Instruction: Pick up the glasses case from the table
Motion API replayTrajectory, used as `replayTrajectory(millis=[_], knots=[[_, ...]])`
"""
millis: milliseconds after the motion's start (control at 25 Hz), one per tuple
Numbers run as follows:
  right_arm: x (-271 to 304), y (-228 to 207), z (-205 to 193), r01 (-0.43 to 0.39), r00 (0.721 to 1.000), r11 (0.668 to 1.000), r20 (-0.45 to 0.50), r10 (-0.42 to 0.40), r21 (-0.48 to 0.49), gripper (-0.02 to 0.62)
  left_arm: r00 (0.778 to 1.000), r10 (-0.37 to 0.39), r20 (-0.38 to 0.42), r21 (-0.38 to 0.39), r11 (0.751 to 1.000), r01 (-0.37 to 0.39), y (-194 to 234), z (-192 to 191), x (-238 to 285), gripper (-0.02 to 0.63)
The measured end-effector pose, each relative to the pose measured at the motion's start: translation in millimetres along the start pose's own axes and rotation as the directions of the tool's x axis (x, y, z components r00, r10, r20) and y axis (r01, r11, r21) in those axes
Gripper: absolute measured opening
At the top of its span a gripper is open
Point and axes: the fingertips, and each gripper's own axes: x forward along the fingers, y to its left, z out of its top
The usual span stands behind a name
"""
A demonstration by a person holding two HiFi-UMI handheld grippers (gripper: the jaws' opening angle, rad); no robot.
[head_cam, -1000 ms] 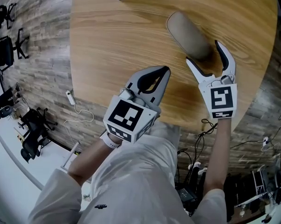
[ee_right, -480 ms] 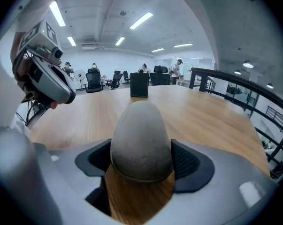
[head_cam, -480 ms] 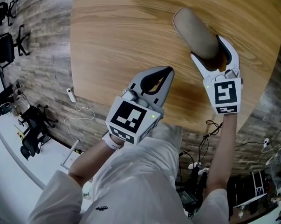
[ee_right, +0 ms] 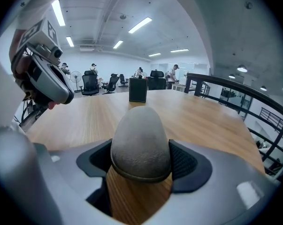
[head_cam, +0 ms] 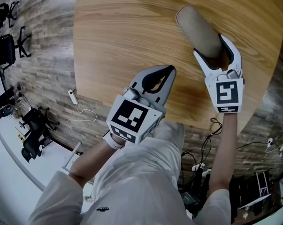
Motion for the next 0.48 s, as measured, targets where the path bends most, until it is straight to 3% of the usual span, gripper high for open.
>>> replayTrajectory(millis=[480], knots=[[-32.5, 7.2, 13.4, 0.034, 0.998, 0.977, 0.052, -0.046, 0.212, 0.367, 0.999, -0.037, 0.001, 0.031, 0.999, 0.037, -8.3, -0.8, -25.2, 0.006]])
